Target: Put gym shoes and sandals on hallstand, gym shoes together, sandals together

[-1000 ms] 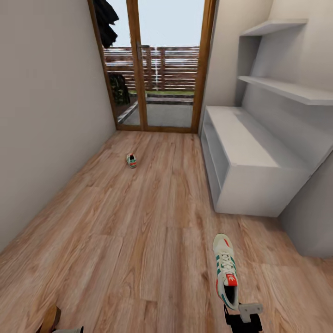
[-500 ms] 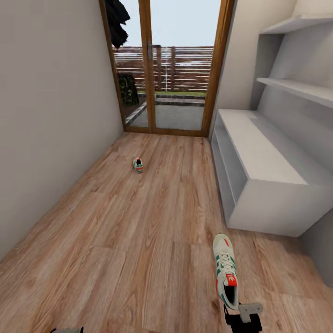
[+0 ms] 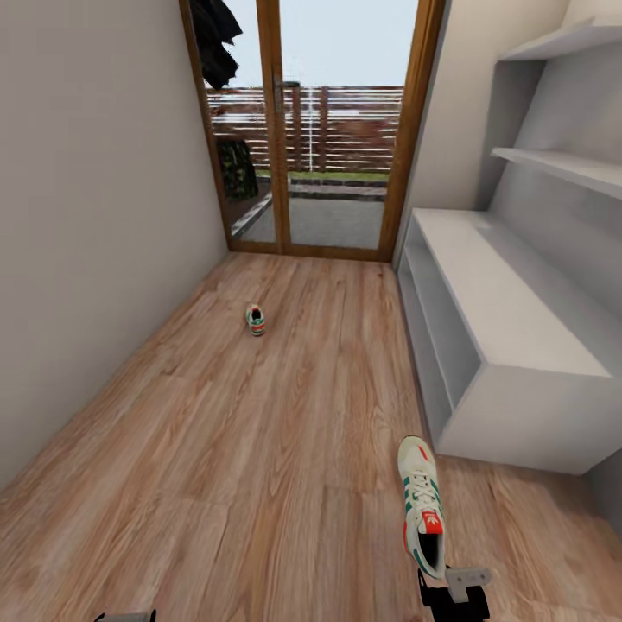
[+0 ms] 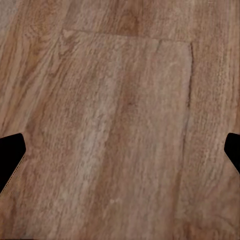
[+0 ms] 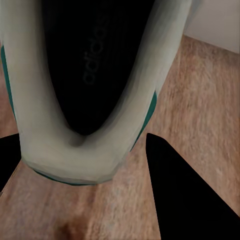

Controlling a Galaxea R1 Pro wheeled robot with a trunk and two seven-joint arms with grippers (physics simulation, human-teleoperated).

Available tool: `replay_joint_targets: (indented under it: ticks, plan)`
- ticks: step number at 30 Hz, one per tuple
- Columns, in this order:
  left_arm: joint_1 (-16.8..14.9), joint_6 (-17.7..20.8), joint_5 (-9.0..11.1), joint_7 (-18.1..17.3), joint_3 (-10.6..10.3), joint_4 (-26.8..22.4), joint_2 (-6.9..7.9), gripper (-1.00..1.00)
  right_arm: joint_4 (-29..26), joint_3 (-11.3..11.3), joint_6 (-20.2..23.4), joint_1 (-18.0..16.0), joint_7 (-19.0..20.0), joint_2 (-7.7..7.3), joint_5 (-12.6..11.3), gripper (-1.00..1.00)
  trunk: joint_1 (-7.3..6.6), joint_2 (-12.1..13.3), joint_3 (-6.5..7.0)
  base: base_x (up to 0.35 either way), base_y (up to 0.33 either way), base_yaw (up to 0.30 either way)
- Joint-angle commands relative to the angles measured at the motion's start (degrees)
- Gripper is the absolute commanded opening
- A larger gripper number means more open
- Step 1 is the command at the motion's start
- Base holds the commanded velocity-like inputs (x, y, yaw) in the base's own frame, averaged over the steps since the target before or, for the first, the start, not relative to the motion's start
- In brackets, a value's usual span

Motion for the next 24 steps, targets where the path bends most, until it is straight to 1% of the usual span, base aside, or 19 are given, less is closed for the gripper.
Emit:
replay_joint_targets:
  ticks: [1, 10, 24]
  plan:
    - [-0.04, -0.17, -0.43, -0.28, 0.51, 0.04, -0.01, 1.00, 0.08, -0.18, -0.16, -0.05, -0.52, 0.00, 0.58, -1.00, 0.03, -0.01, -0.05, 0.336, 0.000, 0.030]
    - [-0.04, -0.14, -0.43, -0.28, 0.51, 0.04, -0.01, 1.00, 0.08, -0.18, -0.16, -0.05, -0.52, 0.00, 0.58, -1.00, 0.03, -0.01, -0.42, 0.336, 0.000, 0.121]
    - [-0.04, -0.17, -0.43, -0.28, 0.51, 0.04, -0.01, 1.00, 0.08, -0.18, -0.16, -0.05, -0.43, -0.02, 0.74, -1.00, 0.03, -0.01, -0.45, 0.336, 0.000, 0.008]
